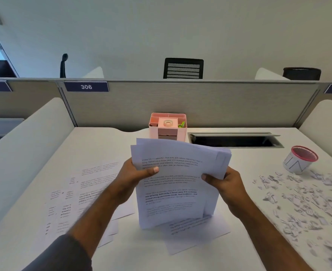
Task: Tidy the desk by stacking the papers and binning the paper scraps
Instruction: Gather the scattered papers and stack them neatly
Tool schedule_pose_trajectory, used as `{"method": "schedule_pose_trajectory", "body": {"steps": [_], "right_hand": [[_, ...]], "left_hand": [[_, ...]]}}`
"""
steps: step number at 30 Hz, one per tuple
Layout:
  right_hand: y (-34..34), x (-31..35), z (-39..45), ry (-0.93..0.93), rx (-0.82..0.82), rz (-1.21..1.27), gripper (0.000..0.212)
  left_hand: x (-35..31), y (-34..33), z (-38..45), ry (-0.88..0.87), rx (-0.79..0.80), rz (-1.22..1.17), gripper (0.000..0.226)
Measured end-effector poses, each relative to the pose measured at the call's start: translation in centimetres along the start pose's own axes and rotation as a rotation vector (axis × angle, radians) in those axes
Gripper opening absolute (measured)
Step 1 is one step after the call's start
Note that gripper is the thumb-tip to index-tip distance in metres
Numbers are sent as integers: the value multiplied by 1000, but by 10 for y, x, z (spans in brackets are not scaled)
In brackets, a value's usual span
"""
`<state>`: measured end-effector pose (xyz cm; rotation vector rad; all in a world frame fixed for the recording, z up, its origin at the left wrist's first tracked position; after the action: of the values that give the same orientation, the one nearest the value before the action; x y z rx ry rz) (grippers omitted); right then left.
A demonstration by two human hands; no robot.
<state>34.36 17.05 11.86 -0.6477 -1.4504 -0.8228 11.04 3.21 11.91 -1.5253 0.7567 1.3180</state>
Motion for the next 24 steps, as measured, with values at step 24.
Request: {"method": "schedule_pose_trajectory", "body": {"steps": [24], "right_hand": [[2,-40,-14,-54,-48,28,21]], "left_hand": [[50,6,-14,-2,-298,222,23]]}}
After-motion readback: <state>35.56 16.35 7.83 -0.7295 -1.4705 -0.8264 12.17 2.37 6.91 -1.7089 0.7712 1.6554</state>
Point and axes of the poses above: each hand's wrist, its own z-axis towards the middle knuckle, its own y-axis out of the back of the hand, x = y × z, the point moved 4 cm from there along z, towards the middle knuckle, and after that the axes turned 7 degrees about -z, right-handed, at the moved point
